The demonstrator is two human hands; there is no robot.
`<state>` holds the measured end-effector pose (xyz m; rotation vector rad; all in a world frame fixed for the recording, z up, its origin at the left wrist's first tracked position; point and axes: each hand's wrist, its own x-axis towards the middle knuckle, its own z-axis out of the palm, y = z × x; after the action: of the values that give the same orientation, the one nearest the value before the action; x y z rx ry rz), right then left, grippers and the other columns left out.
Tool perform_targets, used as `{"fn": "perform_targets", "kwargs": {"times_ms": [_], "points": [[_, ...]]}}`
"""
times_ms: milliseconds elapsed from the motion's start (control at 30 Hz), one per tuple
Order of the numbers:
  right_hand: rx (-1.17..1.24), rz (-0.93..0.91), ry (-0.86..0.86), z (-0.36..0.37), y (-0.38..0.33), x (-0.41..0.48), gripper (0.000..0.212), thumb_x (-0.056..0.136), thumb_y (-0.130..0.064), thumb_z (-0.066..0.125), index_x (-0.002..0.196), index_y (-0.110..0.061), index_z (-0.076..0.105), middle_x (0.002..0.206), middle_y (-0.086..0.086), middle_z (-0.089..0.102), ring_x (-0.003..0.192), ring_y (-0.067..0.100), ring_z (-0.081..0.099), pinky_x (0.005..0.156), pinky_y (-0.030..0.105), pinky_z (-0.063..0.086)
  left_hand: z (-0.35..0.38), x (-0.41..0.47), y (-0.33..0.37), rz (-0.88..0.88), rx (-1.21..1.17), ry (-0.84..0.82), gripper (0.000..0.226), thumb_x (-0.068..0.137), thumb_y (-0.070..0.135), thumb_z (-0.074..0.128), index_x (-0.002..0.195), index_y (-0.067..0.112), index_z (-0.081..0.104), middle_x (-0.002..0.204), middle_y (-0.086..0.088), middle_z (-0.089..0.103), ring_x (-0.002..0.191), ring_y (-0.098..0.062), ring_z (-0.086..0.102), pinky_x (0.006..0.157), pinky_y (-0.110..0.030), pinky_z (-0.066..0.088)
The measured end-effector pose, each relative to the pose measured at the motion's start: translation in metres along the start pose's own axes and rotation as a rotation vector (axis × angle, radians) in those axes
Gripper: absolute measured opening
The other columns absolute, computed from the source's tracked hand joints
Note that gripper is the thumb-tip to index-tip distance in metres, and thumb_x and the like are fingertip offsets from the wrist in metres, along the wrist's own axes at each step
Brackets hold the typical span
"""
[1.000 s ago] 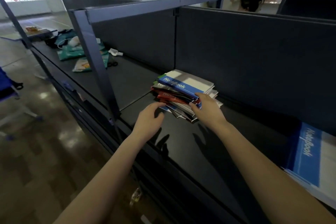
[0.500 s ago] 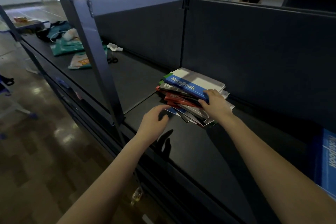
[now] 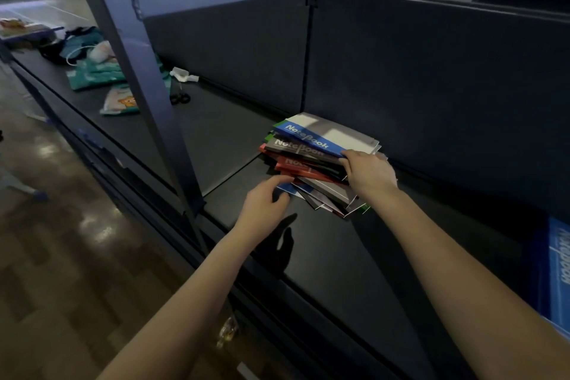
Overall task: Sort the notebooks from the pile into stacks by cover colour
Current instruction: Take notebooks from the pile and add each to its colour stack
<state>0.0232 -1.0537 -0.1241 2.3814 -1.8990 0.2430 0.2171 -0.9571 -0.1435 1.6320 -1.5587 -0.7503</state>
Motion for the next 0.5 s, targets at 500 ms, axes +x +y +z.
{"fn": "perform_targets", "kwargs": {"times_ms": [500], "points": [[-0.057, -0.007, 0.075, -0.010, 0.008, -0.029, 0.036, 0.105, -0.034, 0.027, 0.120, -0.012, 0.050, 0.093, 0.013, 0.067, 0.080, 0.031, 0.065, 0.060, 0.034, 0.048, 0.020, 0.005, 0.014, -0.006, -0.287, 0.059, 0.054, 0.094, 0.003, 0.049, 0.142, 0.025, 0.036, 0.128, 0.008, 0.055, 0.121, -0.009, 0.052, 0.104, -0.028, 0.042]]}}
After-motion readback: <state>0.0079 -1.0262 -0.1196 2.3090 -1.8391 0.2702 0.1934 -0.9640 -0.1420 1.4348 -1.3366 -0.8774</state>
